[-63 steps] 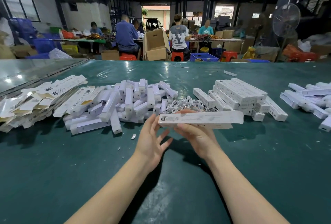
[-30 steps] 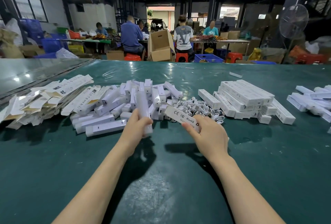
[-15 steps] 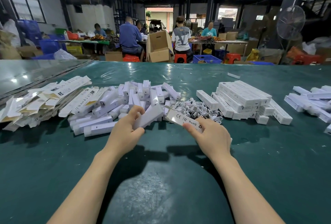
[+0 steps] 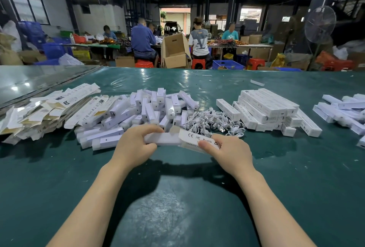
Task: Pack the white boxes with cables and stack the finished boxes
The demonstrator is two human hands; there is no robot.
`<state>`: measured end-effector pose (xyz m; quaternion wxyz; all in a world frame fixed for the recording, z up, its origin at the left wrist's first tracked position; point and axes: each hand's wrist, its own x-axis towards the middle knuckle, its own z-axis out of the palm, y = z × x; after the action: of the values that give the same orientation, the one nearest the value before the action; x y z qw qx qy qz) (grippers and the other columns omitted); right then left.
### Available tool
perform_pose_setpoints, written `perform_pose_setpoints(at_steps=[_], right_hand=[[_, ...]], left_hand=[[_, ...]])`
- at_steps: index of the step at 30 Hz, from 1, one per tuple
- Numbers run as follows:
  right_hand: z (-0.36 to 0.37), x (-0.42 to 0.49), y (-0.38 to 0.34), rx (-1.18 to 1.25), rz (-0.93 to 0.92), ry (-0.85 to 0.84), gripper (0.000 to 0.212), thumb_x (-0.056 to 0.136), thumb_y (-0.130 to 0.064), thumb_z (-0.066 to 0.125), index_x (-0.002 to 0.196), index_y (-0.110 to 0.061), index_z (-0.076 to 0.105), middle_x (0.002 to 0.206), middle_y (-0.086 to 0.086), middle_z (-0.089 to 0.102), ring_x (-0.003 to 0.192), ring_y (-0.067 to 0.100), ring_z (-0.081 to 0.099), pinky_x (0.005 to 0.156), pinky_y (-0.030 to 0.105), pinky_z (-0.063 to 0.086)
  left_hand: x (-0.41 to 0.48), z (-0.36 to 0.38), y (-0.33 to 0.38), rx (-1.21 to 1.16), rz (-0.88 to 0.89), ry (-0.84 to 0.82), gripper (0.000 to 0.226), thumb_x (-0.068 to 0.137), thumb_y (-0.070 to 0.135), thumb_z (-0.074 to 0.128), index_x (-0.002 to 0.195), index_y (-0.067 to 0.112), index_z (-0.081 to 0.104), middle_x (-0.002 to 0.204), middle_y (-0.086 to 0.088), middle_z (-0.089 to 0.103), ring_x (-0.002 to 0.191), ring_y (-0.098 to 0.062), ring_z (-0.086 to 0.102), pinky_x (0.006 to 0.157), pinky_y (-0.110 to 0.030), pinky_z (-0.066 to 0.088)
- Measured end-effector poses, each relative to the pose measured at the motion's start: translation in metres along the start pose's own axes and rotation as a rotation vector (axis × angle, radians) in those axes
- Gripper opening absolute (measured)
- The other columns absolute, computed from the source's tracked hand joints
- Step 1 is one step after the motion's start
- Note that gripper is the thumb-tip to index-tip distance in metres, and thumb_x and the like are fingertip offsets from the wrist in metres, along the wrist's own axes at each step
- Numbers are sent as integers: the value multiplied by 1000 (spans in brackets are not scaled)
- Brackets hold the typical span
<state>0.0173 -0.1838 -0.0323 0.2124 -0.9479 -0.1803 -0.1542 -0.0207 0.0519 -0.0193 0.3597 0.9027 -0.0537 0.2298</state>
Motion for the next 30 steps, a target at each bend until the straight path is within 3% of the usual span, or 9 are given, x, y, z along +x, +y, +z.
perform_pose_setpoints(at_steps=[2,4,6,9,13,17,20,24,30], right_hand=[[0,0,-1,-41,-9,-44,58,79,-74,35,57,-20,35,57,-7,44,67,19,47,49,27,25],[-1,1,-2,-54,-6,-57,56,81,-72,37,58,-20,36,58,-7,45,68,19,47,51,29,27],[-2,1,-3,-37,2,-49,59,76,-75,30,60,-19,38,60,-5,49,68,19,49,52,30,29],[-3,1,-3,8,5,-34,56,75,-73,29,59,-20,38,58,-7,47,65,16,47,51,28,26],[-6,1,-5,65,16,-34,48,71,-70,24,52,-27,33,51,-13,34,56,5,37,50,25,22],[-5,1,-5,69,24,-26,50,71,-70,24,52,-24,32,51,-8,37,53,4,36,49,27,20],[-6,2,-4,85,34,-5,53,72,-70,24,52,-21,32,51,-4,40,52,7,38,49,29,20],[-7,2,-5,115,29,-15,58,83,-69,33,51,-21,29,49,-4,37,50,8,35,49,30,22],[-8,3,-7,112,32,-28,58,76,-71,28,51,-19,28,48,-4,35,49,9,33,48,31,19]], left_hand=[[-1,1,4,61,97,48,38,61,4,50,85,23,73,80,27,55,80,-17,55,68,-27,41],[-1,5,9,100,164,92,37,64,-7,55,88,16,71,82,12,51,76,-18,51,64,-27,38],[-1,8,15,73,134,122,36,66,-8,57,92,17,59,87,5,46,78,-14,49,63,-26,35],[-1,7,23,-166,30,157,42,67,-5,57,84,29,39,85,8,44,70,-4,43,57,-12,36],[-1,7,32,-582,-93,179,27,71,8,64,82,24,44,74,2,46,47,2,43,49,-6,36],[3,11,30,-806,-134,242,38,81,-7,60,94,27,49,85,-3,53,55,1,58,55,-12,47],[3,13,29,-913,-143,305,45,78,-9,62,96,30,49,91,-6,55,63,-8,62,58,-16,51],[5,12,32,-1025,-142,364,39,75,-12,62,88,23,53,88,-3,59,61,-4,64,56,-17,52],[6,8,36,-1077,-202,371,33,78,-9,60,86,22,52,86,-4,55,62,-7,64,54,-18,52]])
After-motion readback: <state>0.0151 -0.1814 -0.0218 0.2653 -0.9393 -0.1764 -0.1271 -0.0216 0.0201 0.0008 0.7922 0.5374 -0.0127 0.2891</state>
